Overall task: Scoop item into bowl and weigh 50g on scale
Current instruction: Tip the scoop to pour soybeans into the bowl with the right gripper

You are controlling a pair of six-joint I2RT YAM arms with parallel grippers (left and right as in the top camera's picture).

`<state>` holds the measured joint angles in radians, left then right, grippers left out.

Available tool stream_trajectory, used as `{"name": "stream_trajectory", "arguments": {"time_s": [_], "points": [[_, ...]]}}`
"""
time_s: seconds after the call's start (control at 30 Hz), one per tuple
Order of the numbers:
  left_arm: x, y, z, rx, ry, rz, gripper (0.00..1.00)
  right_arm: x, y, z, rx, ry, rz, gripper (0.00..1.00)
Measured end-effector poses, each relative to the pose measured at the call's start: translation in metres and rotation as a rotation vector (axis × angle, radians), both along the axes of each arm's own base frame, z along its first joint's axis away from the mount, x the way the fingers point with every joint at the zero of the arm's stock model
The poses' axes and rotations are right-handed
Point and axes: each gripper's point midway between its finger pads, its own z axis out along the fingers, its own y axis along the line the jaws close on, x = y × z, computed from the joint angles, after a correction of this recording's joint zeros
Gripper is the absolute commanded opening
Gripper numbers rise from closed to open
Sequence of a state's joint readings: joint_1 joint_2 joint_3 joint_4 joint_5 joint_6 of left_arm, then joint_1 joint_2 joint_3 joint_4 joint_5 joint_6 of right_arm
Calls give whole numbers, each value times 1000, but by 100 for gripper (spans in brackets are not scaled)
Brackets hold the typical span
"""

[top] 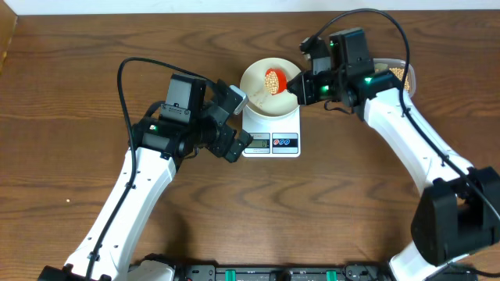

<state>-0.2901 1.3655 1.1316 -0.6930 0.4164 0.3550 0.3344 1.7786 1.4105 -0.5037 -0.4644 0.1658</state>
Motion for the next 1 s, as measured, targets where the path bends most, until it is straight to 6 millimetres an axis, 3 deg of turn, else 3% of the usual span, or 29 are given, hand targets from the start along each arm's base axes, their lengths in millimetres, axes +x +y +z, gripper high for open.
{"name": "stream_trajectory", "arguments": {"time_s": [0.6,0.8,1.0], "points": [[0,0,0,0,0,0,99,-5,14,-13,-345,-192,39,1],[0,0,0,0,0,0,99,-8,17,-4,-522,-310,32,1],[0,0,0,0,0,0,99,-6,11,1,-590,-352,13,1]]}}
